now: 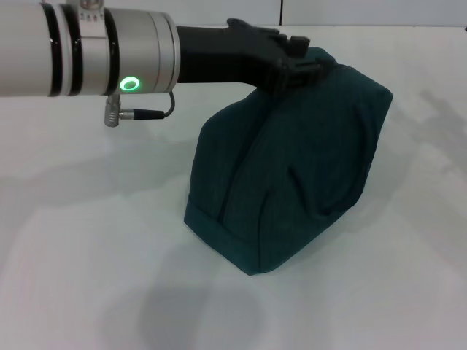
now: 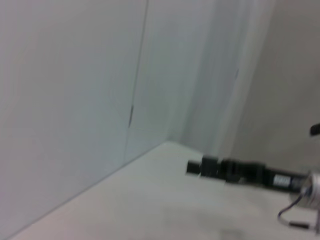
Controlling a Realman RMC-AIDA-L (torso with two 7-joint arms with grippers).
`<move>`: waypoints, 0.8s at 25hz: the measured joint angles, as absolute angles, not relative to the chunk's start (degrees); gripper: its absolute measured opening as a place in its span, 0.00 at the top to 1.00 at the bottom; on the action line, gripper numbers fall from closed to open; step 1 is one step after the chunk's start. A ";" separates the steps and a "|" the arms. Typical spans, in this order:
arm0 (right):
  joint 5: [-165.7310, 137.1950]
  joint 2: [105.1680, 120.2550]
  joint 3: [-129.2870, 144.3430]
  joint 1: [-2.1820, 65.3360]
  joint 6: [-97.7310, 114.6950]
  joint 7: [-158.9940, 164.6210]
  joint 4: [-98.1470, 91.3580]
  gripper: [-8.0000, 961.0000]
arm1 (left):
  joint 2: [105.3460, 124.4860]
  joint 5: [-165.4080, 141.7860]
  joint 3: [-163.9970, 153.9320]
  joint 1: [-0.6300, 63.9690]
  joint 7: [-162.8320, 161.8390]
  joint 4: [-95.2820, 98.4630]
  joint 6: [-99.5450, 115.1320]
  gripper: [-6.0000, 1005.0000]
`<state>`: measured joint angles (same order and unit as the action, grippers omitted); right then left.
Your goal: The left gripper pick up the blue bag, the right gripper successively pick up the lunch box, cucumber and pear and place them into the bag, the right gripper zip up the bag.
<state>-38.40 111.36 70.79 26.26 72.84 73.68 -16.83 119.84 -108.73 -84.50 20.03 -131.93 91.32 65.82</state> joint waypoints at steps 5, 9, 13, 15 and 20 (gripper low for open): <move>-41.45 110.95 70.99 26.27 74.91 72.83 -18.46 0.08 | 119.72 -102.70 -83.02 19.88 -128.46 91.30 66.51 0.50; -45.41 110.64 70.90 26.19 79.26 70.88 -20.79 0.08 | 119.56 -95.78 -76.72 20.22 -125.20 91.17 71.51 0.34; -51.88 110.33 70.88 26.18 87.16 67.81 -24.21 0.08 | 119.51 -88.36 -69.05 20.25 -120.66 88.13 78.78 0.24; -55.17 110.33 70.86 26.00 90.22 66.30 -26.29 0.08 | 119.43 -84.64 -64.33 20.48 -117.80 84.99 84.22 0.21; -61.79 110.95 71.01 24.49 95.91 61.35 -32.10 0.08 | 119.12 -81.82 -53.07 21.47 -110.48 73.81 97.01 0.15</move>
